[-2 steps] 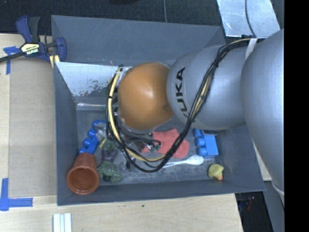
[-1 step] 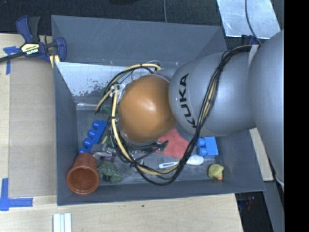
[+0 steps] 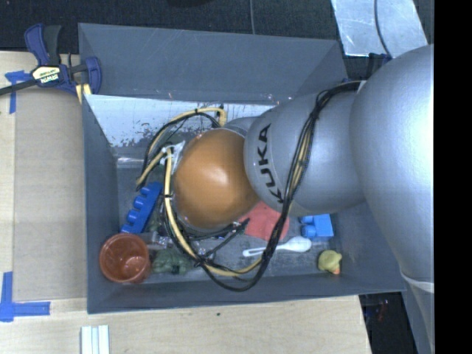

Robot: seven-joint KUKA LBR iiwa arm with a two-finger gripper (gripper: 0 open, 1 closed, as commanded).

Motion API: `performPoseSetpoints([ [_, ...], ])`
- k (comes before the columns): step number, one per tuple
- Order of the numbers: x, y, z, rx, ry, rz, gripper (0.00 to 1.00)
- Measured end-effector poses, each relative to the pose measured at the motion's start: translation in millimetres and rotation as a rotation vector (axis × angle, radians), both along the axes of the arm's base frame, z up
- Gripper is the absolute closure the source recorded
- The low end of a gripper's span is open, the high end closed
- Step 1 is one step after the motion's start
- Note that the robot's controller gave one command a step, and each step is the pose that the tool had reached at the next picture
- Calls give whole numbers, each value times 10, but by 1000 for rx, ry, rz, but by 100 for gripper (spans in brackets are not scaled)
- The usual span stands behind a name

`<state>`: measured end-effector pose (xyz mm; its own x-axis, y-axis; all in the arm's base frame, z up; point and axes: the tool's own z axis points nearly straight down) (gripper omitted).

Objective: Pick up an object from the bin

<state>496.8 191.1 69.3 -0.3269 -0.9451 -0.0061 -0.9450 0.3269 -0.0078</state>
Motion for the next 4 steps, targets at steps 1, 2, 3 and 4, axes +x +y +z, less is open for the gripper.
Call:
performPoseSetpoints([
  [1, -46, 77, 17, -8, -1, -38, 100],
  [2, -46, 78, 17, -8, -1, -39, 100],
  [3, -45, 75, 18, -8, -1, -40, 100],
  [4, -80, 73, 182, -8, 8, -41, 100],
])
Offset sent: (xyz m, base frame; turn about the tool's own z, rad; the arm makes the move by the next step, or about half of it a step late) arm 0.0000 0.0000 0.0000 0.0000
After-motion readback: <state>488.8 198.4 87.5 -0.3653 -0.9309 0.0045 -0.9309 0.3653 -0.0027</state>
